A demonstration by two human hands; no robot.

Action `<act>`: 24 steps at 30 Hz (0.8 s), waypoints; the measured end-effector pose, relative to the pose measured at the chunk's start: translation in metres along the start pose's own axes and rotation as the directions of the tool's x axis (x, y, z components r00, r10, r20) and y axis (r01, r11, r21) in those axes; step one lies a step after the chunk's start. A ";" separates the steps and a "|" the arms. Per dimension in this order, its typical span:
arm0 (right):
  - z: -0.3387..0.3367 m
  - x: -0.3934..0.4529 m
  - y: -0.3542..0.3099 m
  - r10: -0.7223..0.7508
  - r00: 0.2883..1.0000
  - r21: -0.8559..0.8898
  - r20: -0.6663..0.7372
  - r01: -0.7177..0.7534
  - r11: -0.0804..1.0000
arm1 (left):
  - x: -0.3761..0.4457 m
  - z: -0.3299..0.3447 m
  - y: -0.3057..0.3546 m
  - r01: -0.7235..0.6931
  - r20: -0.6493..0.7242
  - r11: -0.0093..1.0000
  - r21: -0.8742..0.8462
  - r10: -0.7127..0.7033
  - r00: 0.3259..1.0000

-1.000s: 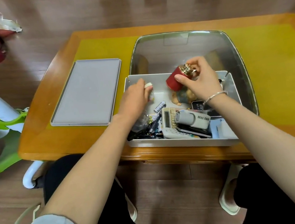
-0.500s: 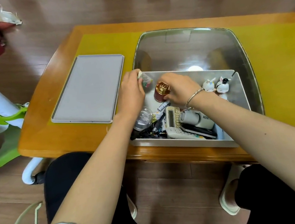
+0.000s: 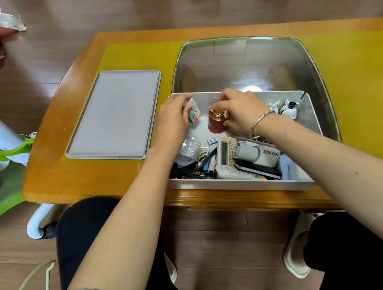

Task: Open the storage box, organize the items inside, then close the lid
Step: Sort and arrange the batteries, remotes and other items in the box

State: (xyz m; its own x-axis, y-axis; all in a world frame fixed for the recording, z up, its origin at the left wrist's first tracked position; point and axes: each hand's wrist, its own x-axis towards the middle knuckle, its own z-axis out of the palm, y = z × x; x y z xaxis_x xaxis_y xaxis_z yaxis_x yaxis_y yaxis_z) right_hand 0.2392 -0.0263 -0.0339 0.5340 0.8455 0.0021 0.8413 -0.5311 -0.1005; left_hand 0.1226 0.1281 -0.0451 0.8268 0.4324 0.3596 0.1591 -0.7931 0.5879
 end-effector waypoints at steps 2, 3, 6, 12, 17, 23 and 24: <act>-0.001 -0.002 0.000 0.022 1.000 -0.028 0.019 -0.022 0.999 | 0.000 0.000 -0.001 -0.006 0.005 1.000 0.000 0.006 1.000; -0.002 -0.002 0.000 0.042 0.999 -0.023 0.012 -0.041 0.999 | 0.000 0.000 -0.001 -0.004 0.003 1.000 -0.001 0.004 1.000; -0.007 -0.001 -0.001 0.080 0.996 -0.037 -0.040 -0.082 0.996 | 0.000 0.001 -0.001 0.004 -0.008 1.000 -0.007 -0.004 1.000; -0.002 0.004 -0.008 0.116 0.991 -0.097 -0.062 -0.122 0.988 | 0.000 0.002 -0.001 0.050 -0.010 0.999 -0.018 -0.050 0.999; 0.002 0.003 -0.007 0.094 0.992 -0.109 -0.084 -0.103 0.989 | 0.000 0.003 -0.001 0.040 0.018 0.999 0.013 -0.040 0.999; -0.006 -0.004 -0.006 0.115 0.978 0.068 -0.176 -0.104 0.992 | 0.002 -0.001 0.001 0.074 0.025 0.986 -0.148 -0.071 0.997; -0.008 -0.004 -0.008 0.120 0.968 0.120 -0.220 -0.095 0.988 | 0.002 -0.002 0.001 0.072 0.033 0.977 -0.199 -0.067 0.997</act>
State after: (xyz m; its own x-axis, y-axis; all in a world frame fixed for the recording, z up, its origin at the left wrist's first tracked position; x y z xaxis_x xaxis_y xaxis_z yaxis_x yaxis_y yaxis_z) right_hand 0.2313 -0.0262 -0.0250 0.6364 0.7425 0.2093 0.7705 -0.5986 -0.2192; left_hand 0.1237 0.1292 -0.0421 0.8315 0.4703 0.2958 0.1077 -0.6587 0.7446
